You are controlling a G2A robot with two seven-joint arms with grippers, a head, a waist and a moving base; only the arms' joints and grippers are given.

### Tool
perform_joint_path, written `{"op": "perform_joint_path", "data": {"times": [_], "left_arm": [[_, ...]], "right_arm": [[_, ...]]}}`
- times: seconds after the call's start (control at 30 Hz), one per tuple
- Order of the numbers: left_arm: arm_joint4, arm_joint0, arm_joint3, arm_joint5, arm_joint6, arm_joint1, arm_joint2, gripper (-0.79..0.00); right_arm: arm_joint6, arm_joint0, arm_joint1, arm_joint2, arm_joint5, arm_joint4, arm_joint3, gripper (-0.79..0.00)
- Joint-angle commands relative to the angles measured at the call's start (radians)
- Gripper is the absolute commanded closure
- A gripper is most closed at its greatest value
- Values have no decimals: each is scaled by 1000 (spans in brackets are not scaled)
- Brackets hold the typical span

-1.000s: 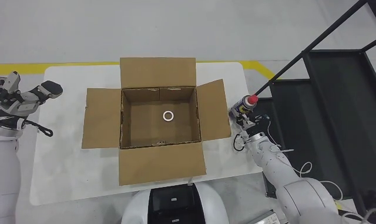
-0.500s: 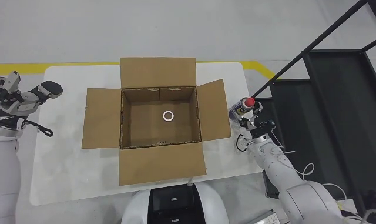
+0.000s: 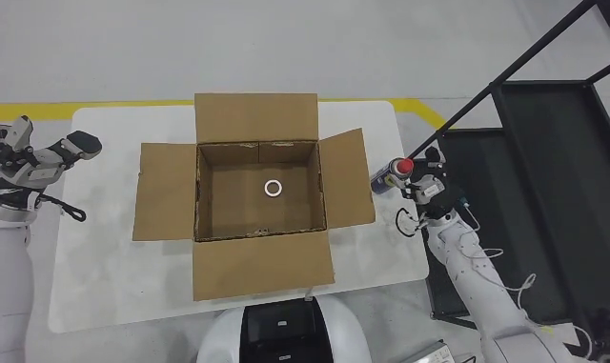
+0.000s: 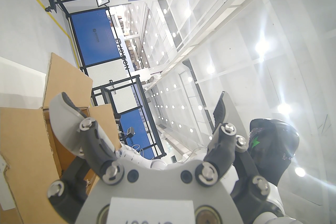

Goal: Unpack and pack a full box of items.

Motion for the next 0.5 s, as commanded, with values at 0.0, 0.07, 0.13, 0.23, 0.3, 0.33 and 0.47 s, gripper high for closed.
{"op": "perform_joint_path", "data": {"times": [0.0, 0.07, 0.13, 0.23, 0.3, 0.33, 0.47], "left_arm": [[0, 0, 0, 0, 0, 0, 0, -785], [0, 0, 0, 0, 0, 0, 0, -785], [0, 0, 0, 0, 0, 0, 0, -785], [0, 0, 0, 0, 0, 0, 0, -785], [0, 0, 0, 0, 0, 0, 0, -785], [0, 0, 0, 0, 0, 0, 0, -785], [0, 0, 0, 0, 0, 0, 0, -785]], "right_arm": [[126, -70, 17, 50, -62, 6, -188, -785], [248, -145, 32, 109, -103, 24, -365, -785], [363, -218, 42, 161, -141, 45, -533, -785], [549, -292, 54, 213, -225, 74, -744, -785], [692, -311, 60, 227, -291, 92, -845, -785], [761, -310, 62, 230, -314, 101, -888, -785], [1063, -258, 66, 182, -395, 176, -971, -785]]}}
